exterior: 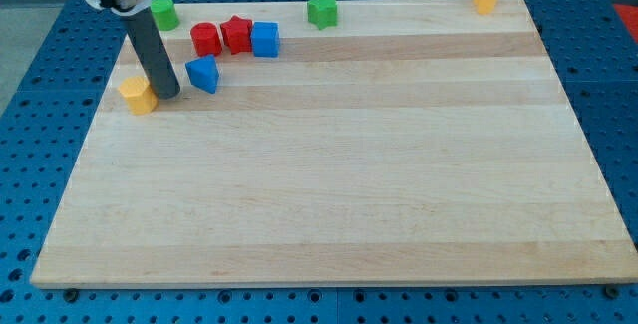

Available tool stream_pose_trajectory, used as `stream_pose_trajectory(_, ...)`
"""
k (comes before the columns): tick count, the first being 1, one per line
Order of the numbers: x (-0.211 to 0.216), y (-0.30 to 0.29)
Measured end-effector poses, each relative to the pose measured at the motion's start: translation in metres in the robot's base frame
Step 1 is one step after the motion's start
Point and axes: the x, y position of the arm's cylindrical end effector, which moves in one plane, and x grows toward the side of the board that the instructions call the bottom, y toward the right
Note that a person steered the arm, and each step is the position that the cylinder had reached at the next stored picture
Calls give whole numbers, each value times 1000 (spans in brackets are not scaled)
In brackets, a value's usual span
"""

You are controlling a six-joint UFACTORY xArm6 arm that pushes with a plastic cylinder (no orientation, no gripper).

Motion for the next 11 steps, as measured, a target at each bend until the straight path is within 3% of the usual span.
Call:
stream_pose_trajectory(4,-6,-11)
stream_pose_trajectory(6,-4,30)
stream_pose_trajectory(8,-23,-5)
stream_pose_trajectory(9,-40,24)
stream_pose_trajectory(11,-17,68)
